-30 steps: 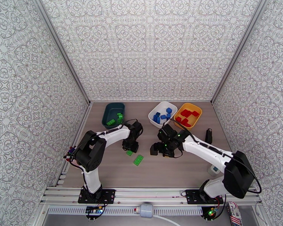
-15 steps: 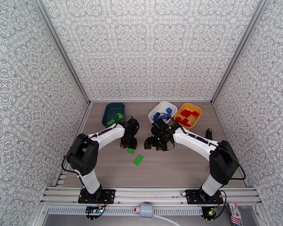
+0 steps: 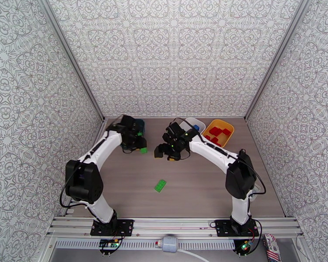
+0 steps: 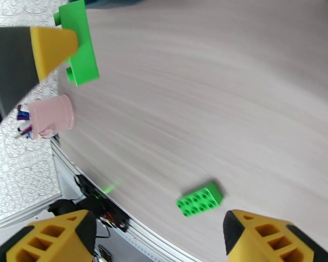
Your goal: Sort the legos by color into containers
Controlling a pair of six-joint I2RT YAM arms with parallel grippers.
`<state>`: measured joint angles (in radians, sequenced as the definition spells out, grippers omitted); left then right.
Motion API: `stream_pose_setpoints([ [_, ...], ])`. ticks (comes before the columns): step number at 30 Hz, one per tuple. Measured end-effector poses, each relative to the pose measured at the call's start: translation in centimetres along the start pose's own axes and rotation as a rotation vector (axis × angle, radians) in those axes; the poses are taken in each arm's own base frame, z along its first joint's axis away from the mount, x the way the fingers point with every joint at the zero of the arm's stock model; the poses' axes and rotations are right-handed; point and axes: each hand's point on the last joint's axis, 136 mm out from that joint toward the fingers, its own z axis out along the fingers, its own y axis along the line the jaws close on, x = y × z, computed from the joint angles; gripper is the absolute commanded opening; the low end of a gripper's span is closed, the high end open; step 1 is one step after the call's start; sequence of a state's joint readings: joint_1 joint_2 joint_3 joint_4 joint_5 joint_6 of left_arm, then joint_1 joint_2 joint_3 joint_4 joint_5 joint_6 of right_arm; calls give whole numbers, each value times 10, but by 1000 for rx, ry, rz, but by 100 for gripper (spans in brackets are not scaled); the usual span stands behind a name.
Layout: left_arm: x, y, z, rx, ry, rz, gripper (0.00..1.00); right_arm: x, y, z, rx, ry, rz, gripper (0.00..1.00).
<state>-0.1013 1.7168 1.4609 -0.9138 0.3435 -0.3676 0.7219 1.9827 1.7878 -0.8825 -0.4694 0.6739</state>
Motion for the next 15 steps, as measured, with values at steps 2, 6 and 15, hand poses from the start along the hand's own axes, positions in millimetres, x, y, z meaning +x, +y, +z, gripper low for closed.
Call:
stream_pose_setpoints([
  [2,-13,15,-7,4,-30,-52,30,-8,4,2,-10,1,1,80],
  [6,-42,30,-17,9,-81,-105,30,-21,6,4,-16,-3,9,80],
  [15,-92,44,1,0,-105,-134,40,-35,-5,-1,-7,-1,43,80],
])
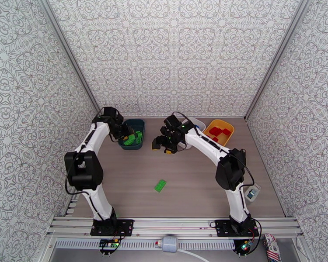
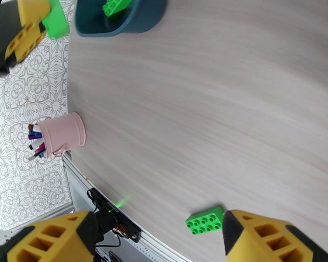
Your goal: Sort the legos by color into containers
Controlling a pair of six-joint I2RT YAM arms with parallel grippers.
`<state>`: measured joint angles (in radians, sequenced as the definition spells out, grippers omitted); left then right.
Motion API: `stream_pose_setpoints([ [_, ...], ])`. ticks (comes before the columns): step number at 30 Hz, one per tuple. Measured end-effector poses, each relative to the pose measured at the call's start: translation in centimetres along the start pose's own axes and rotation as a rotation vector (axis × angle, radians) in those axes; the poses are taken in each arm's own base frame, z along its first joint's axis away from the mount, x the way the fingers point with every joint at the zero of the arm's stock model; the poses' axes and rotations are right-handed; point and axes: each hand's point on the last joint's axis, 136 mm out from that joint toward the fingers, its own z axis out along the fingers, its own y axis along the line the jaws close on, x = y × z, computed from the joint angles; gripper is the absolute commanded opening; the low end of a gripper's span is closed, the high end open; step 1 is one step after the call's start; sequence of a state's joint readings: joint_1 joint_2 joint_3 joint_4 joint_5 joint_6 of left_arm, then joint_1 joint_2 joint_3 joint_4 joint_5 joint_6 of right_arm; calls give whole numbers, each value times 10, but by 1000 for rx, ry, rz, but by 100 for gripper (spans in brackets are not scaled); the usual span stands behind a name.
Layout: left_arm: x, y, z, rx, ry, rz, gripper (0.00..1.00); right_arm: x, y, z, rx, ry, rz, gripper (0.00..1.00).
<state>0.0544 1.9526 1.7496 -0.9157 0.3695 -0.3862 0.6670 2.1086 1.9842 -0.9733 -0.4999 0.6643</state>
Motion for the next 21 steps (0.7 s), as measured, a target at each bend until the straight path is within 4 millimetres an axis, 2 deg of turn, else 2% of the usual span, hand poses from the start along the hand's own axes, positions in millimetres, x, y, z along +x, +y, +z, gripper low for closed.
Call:
stream_pose_setpoints([
  [3,-11,1,9,-7,-3,-4,54,-3,-5,-3,5,-2,13,80],
  [5,-15,1,11,-16,-9,-1,68,-4,-9,-3,9,-2,18,80],
  [9,-18,-3,7,-45,-24,18,75,9,-22,-1,33,19,33,80],
  [12,-9,-11,8,-81,-17,67,76,27,-37,-2,58,37,51,80],
  [15,14,-27,7,-107,0,146,78,43,-50,-7,74,44,64,80],
  [18,56,-54,1,-116,28,265,79,56,-63,-12,86,42,82,81],
  [21,107,-81,-4,-102,70,393,79,68,-76,-18,102,29,93,81],
])
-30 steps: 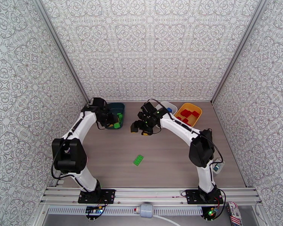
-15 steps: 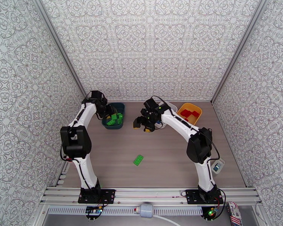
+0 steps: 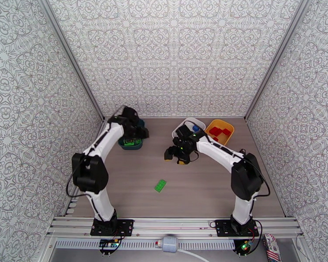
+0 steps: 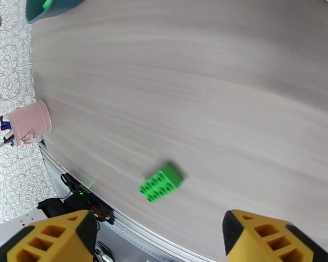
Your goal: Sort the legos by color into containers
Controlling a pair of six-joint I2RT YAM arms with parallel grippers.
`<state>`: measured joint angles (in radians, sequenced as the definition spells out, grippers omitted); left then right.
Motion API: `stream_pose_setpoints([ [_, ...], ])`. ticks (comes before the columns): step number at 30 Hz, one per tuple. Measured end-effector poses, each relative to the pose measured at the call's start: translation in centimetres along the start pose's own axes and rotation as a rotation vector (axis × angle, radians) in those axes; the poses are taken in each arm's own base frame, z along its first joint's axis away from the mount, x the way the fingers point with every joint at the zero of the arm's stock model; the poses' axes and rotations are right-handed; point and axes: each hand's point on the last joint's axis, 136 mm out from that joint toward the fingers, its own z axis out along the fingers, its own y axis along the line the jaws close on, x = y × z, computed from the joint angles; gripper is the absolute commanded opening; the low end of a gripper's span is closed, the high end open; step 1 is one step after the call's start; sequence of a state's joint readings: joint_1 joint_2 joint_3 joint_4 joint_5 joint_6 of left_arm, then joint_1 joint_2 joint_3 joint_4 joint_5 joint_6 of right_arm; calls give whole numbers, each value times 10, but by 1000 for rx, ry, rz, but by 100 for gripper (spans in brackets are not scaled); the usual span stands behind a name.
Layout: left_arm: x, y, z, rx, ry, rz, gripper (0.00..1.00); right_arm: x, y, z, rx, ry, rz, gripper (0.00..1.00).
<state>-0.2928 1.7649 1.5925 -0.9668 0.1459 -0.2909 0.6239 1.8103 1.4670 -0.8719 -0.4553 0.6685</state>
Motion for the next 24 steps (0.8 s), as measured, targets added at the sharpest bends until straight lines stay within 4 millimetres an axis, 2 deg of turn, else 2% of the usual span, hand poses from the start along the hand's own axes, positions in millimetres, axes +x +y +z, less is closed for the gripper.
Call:
stream_pose_setpoints([
  [2,26,-23,0,11,28,78,79,9,-11,-3,13,-7,11,82],
  [5,62,-43,5,13,79,159,79,22,-25,-7,29,-19,23,82],
  [14,180,-60,41,-35,294,336,76,69,-68,-17,87,-39,56,83],
  [17,202,-66,45,-44,324,377,75,81,-77,-21,93,-50,68,83],
  [24,220,-74,57,-72,330,401,70,92,-84,-26,91,-62,88,83],
])
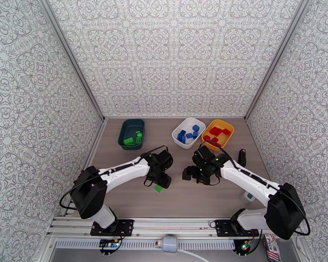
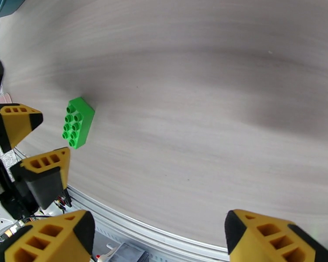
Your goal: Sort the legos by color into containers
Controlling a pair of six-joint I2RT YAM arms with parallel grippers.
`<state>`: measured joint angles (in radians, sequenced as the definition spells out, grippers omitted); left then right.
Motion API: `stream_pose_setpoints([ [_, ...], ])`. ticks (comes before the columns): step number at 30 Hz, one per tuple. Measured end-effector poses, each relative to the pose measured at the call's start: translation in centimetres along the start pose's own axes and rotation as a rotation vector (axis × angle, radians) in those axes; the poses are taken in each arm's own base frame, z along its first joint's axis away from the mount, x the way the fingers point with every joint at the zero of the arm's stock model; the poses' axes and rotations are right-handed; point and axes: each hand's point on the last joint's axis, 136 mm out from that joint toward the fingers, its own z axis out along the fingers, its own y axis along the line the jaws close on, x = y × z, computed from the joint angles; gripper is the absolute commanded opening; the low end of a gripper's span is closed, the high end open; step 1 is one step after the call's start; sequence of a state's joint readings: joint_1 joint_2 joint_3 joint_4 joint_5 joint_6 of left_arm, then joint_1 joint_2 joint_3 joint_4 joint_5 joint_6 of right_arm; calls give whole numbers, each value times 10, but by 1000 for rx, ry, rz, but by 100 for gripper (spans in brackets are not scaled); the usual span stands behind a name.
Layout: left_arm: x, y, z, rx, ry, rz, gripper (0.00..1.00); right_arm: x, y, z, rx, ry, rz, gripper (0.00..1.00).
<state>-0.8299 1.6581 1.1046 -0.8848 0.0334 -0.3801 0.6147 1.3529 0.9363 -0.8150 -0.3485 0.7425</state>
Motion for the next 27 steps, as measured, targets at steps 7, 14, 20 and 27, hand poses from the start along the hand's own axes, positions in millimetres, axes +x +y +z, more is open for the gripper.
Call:
stream_pose_setpoints([
  [7,4,8,23,-79,47,-28,65,0,2,-5,-12,-14,7,83],
  [14,8,11,31,-120,69,-29,56,0,3,-7,-18,-21,8,83],
  [20,7,10,37,-134,82,-37,43,1,2,-6,-17,-20,9,83],
  [27,-2,6,31,-126,63,-51,33,0,2,-2,-15,-10,11,83],
])
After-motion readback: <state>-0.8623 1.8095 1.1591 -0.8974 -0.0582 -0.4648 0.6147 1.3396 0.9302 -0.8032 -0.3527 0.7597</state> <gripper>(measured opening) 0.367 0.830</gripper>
